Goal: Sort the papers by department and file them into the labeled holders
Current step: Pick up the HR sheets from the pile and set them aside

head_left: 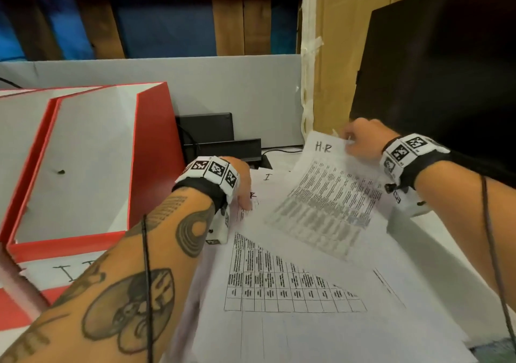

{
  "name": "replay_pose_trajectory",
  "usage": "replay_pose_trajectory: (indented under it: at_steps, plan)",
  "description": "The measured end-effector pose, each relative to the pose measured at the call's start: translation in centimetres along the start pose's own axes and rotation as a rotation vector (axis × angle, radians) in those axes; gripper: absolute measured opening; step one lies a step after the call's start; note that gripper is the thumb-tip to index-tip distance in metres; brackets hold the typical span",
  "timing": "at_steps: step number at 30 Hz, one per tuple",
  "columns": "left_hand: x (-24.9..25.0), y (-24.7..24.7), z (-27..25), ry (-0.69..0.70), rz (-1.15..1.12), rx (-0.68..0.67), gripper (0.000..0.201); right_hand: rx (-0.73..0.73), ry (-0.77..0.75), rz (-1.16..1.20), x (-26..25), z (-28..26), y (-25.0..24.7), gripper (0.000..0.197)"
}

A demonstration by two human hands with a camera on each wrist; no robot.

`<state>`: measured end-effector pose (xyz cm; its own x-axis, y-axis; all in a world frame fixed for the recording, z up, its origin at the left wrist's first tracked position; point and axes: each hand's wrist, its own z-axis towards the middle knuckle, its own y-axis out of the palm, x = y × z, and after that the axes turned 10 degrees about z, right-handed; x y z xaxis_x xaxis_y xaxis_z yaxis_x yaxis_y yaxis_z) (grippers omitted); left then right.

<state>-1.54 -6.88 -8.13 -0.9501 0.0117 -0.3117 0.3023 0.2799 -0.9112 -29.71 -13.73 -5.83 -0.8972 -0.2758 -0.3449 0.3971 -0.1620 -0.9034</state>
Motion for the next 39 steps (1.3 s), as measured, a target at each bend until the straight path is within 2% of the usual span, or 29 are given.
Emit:
replay_pose_trajectory:
  at_steps: [2,3,4,6,8,11,13,15,17,18,20,22,24,25,28,30,33,34,35,36,38,39]
  plan:
    - [-0.1,0.0,0.1,0.001,0.031,-0.016,0.077,0.052,0.088,0.063,1.3,0.0,-0.8,0.016]
    - [-0.4,-0.2,0.2,0.0,0.052,-0.025,0.075,0.081,0.131,0.111,2.0,0.1,-1.1,0.018]
    - [-0.7,-0.5,0.3,-0.003,0.075,-0.014,0.063,0.118,0.173,0.164,2.5,0.1,-1.4,0.02]
    - [-1.4,-1.4,0.7,0.005,0.104,0.111,0.035,0.218,0.243,0.283,3.5,0.4,-2.0,0.03]
    - [-1.3,-2.7,0.8,0.008,0.047,0.231,0.025,0.339,0.243,0.379,4.0,0.5,-2.6,0.033]
    - [0.6,-4.7,0.9,0.049,-0.223,0.259,0.036,0.491,0.211,0.472,4.3,1.1,-3.3,0.016]
    - [1.7,-5.1,1.1,0.031,-0.451,0.233,0.054,0.532,0.243,0.615,4.4,1.5,-3.5,0.027]
    - [2.1,-4.7,1.7,-0.051,-0.621,0.228,0.084,0.533,0.261,0.824,4.6,1.7,-3.6,0.042]
    - [1.8,-4.0,2.5,-0.119,-0.787,0.245,0.107,0.504,0.249,0.979,4.6,1.5,-3.7,0.042]
    - [1.4,-3.9,2.9,-0.123,-0.894,0.273,0.107,0.49,0.24,1.035,4.4,1.2,-3.8,0.039]
    - [0.5,-3.9,2.9,-0.127,-1.13,0.361,0.093,0.466,0.208,1.057,4.1,0.8,-4.2,0.034]
    - [-0.5,-4.7,2.4,-0.096,-1.236,0.513,0.1,0.427,0.145,0.979,3.6,0.3,-4.6,0.032]
    - [-0.9,-6.4,0.7,0.043,-1.122,0.626,0.11,0.356,0.057,0.866,2.6,0.1,-4.9,0.033]
    - [-0.9,-7.3,-0.2,0.106,-1.018,0.604,0.105,0.307,-0.001,0.822,1.6,0.0,-5.2,0.033]
    - [-1.1,-9.3,-2.7,0.188,-0.793,0.502,0.065,0.177,-0.173,0.852,-1.7,0.4,-6.5,0.03]
    - [-1.6,-9.6,-3.4,0.163,-0.723,0.532,0.046,0.174,-0.206,0.939,-3.7,1.1,-7.5,0.021]
    - [-3.5,-9.6,-3.6,-0.01,-0.75,0.762,0.042,0.323,-0.068,1.109,-5.1,2.5,-7.2,0.004]
    - [-4.4,-9.7,-3.9,-0.099,-0.803,0.864,0.045,0.27,-0.015,1.074,-5.2,2.3,-6.3,0.01]
    - [-5.4,-9.9,-4.1,-0.198,-0.851,0.971,0.052,0.133,-0.016,0.943,-5.3,2.0,-5.1,0.016]
    - [-6.6,-10.2,-4.4,-0.289,-0.887,1.056,0.058,-0.058,-0.067,0.737,-5.5,1.6,-3.6,0.017]
    - [-8.4,-10.5,-4.9,-0.397,-0.915,1.2,0.062,-0.441,-0.098,0.347,-6.1,0.5,0.1,0.006]
    - [-8.9,-10.7,-5.3,-0.403,-0.917,1.259,0.06,-0.58,-0.125,0.212,-6.4,-0.3,1.6,0.022]
